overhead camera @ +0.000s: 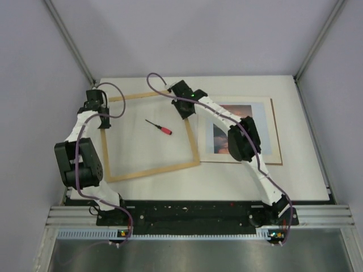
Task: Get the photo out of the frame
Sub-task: Place the photo frame item at the center of the board.
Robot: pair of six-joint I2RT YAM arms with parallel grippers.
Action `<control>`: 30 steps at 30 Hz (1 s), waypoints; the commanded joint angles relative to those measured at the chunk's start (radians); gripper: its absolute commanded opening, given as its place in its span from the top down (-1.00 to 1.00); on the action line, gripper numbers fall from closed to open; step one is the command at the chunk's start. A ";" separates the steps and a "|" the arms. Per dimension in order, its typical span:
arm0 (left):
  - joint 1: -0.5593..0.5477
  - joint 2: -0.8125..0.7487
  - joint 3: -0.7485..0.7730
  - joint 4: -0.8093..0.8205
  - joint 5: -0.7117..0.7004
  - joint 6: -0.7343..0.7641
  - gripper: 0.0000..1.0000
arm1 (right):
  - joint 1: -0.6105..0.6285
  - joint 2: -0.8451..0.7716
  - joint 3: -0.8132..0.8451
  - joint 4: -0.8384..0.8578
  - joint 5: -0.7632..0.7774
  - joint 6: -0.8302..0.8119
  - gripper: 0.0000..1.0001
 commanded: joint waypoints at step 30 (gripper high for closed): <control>0.014 0.519 0.470 0.137 -0.133 0.142 1.00 | 0.084 -0.244 -0.092 0.021 -0.297 -0.113 -0.51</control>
